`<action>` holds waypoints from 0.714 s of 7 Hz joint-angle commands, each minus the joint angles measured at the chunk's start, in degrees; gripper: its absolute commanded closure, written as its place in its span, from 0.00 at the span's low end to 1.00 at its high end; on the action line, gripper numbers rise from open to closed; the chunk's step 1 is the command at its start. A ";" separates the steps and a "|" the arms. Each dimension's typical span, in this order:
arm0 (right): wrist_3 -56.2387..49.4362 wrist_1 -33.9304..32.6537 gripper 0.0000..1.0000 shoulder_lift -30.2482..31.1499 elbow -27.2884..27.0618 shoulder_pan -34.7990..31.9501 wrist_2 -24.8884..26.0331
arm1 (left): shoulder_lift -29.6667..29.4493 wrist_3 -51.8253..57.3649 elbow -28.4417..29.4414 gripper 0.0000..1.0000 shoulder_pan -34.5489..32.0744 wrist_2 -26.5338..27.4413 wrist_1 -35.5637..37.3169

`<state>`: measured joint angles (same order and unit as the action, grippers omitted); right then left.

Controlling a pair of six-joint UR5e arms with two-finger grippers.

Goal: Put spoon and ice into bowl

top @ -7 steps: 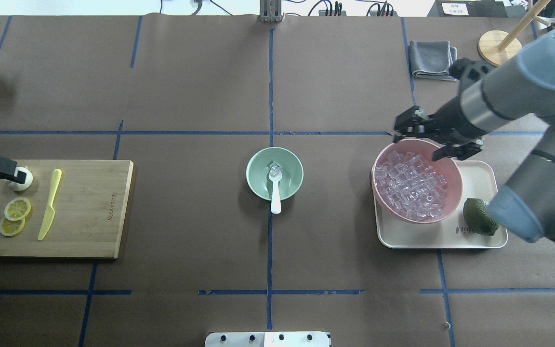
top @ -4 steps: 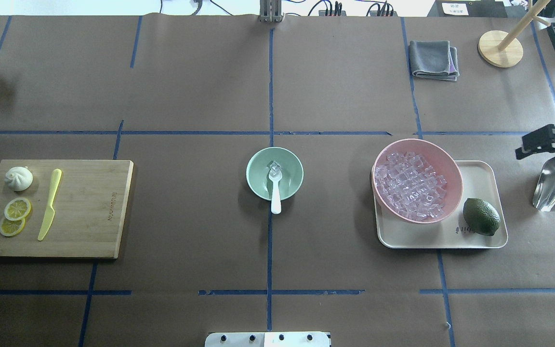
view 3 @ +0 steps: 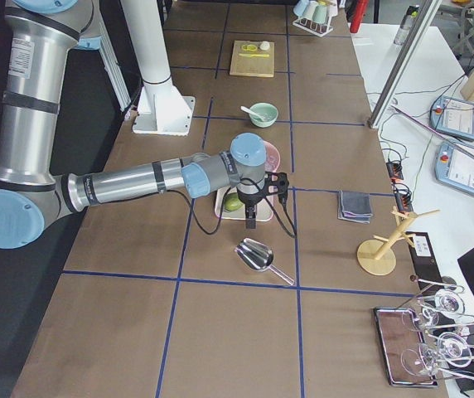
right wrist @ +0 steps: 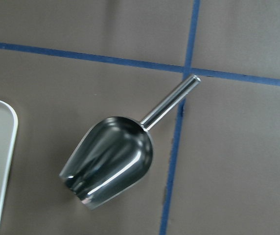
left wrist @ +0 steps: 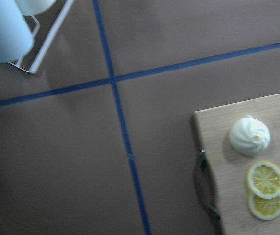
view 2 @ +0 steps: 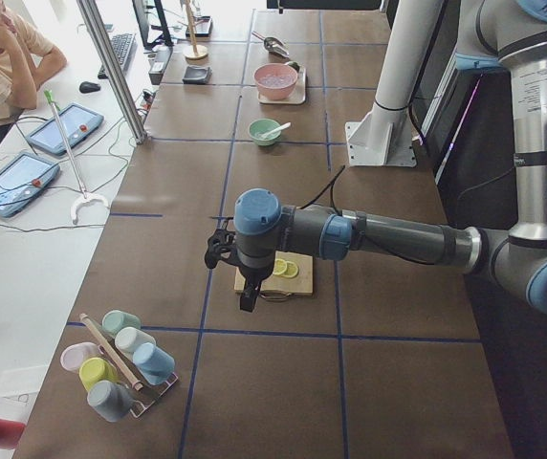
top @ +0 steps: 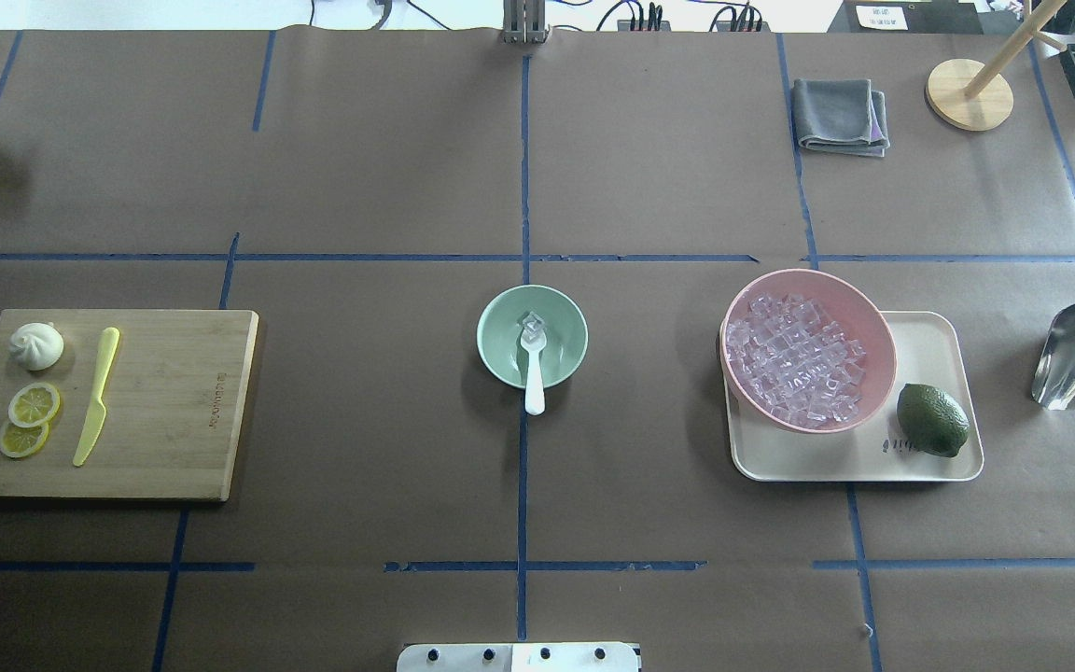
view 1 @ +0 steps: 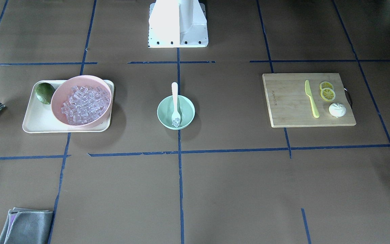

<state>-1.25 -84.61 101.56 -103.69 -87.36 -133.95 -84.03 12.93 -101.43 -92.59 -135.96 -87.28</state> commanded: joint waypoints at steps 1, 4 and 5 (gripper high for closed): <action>-11.45 -5.18 0.01 -0.93 3.93 -5.00 -0.08 | -1.93 2.89 4.30 0.01 -2.24 -0.18 3.67; -13.95 -21.67 0.01 -9.06 0.95 -3.61 0.62 | -1.58 -5.80 2.99 0.01 -2.15 0.26 7.74; -15.17 -22.26 0.01 -9.19 1.03 -3.61 0.62 | -1.32 -6.34 3.25 0.01 -1.98 0.17 7.74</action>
<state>-15.20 -103.60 94.04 -102.53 -91.03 -133.45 -85.75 8.20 -98.22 -94.71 -135.77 -79.66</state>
